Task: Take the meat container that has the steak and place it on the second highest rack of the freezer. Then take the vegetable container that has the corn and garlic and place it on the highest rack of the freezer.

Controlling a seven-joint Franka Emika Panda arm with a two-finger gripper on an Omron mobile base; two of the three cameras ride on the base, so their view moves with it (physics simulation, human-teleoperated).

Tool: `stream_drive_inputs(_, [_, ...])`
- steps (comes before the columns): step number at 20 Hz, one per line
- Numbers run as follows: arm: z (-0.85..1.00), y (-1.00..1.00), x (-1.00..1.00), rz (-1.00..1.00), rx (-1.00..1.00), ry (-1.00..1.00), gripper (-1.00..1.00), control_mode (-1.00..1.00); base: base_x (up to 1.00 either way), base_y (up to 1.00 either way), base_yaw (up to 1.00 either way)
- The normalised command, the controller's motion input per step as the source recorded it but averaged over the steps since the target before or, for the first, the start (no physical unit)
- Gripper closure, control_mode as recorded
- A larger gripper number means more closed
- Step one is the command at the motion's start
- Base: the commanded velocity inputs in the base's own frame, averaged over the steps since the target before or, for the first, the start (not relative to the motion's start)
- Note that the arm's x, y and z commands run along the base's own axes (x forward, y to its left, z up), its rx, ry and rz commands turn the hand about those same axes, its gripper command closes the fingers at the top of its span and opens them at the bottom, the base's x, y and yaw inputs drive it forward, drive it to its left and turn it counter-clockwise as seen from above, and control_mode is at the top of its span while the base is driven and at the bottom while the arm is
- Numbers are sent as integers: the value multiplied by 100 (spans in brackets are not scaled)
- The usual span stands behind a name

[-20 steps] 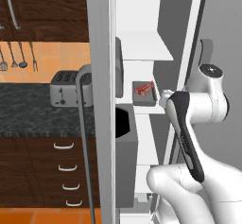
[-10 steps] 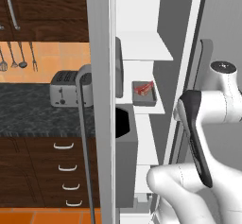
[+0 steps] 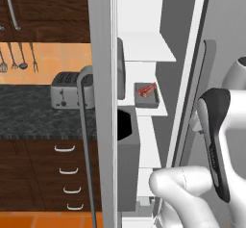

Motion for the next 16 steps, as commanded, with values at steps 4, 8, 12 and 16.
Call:
stream_drive_inputs(4, [48,47,-11,2,0,4,-100,-100,0,0,0])
stream_drive_inputs(8, [24,49,-24,0,2,6,-100,-100,0,0,0])
stream_drive_inputs(12, [1,1,-40,-1,3,4,-100,-100,0,0,0])
stream_drive_inputs(16, [0,4,-24,-12,7,1,-100,-100,0,0,0])
